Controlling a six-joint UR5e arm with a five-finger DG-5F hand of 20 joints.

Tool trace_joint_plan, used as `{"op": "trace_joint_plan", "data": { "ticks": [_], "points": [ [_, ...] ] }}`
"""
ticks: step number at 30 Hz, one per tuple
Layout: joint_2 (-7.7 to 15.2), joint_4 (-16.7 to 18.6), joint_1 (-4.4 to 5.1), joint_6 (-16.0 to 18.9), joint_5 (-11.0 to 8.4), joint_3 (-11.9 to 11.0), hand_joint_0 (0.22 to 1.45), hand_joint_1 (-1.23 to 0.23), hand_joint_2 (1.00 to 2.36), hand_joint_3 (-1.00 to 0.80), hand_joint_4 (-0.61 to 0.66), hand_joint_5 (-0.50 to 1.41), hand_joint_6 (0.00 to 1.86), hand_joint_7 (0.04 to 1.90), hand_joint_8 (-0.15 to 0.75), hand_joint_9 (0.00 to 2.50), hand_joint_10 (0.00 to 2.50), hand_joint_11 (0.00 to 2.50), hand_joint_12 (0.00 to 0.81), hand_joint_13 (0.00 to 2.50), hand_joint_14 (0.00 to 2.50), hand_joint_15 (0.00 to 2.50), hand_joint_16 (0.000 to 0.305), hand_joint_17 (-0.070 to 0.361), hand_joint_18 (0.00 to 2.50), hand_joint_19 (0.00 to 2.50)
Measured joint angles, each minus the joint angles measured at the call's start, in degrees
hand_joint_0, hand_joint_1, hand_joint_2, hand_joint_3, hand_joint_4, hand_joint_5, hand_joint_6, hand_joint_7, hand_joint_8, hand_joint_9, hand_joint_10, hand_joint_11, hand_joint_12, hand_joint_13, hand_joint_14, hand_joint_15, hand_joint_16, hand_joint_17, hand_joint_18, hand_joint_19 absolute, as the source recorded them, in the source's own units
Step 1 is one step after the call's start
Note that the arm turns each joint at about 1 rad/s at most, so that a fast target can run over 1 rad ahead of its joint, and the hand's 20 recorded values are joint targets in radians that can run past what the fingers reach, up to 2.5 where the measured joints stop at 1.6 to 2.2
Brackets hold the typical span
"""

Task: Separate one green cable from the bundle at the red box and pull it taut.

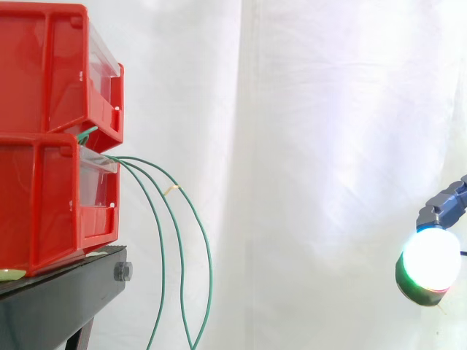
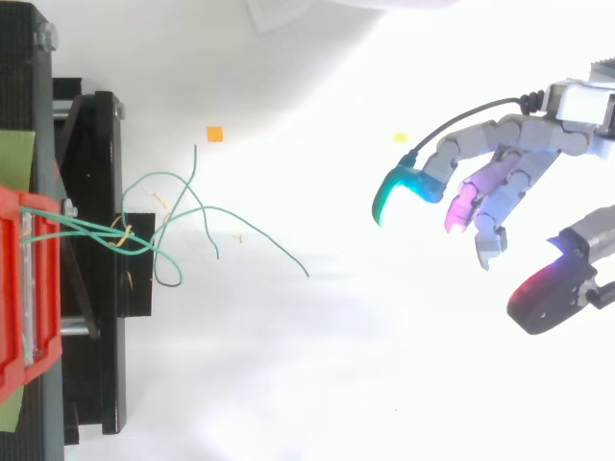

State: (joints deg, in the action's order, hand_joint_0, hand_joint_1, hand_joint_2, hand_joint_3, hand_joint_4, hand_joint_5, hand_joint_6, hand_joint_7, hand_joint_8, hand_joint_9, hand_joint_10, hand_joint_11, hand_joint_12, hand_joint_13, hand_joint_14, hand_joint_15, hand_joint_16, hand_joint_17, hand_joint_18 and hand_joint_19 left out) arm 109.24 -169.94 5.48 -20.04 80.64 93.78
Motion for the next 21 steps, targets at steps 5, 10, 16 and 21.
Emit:
{"op": "trace_joint_plan", "data": {
  "ticks": [5, 10, 16, 21],
  "points": [
    [0.0, 0.0, -0.01, 0.0, -0.02, 0.0, 0.41, -0.32, 1.00, -0.50, 0.17, -0.21, 0.50, 0.71, 0.317, 0.83, 0.02, 0.64, 0.387, 0.81, 0.02, 0.56, 0.071, 0.159, 0.89, 0.62],
    [0.0, 0.0, 0.00, 0.0, -0.03, 0.0, 0.42, -0.34, 1.00, -0.50, 0.12, -0.26, 0.50, 0.66, 0.306, 0.46, 0.01, 0.35, 0.357, 0.46, 0.01, 0.40, 0.060, 0.136, 0.61, 0.62],
    [0.0, 0.0, 0.01, 0.0, -0.04, 0.0, 0.47, -0.52, 1.00, -0.50, 0.11, -0.24, 0.50, 0.61, 0.262, 0.48, 0.01, 0.30, 0.305, 0.45, 0.01, 0.37, 0.048, 0.107, 0.52, 0.63],
    [0.0, 0.0, 0.02, 0.0, -0.02, 0.0, 0.46, -0.56, 1.00, -0.50, 0.02, -0.30, 0.50, 0.50, 0.247, 0.27, 0.01, 0.24, 0.299, 0.32, 0.01, 0.35, 0.049, 0.109, 0.37, 0.59]
  ]
}}
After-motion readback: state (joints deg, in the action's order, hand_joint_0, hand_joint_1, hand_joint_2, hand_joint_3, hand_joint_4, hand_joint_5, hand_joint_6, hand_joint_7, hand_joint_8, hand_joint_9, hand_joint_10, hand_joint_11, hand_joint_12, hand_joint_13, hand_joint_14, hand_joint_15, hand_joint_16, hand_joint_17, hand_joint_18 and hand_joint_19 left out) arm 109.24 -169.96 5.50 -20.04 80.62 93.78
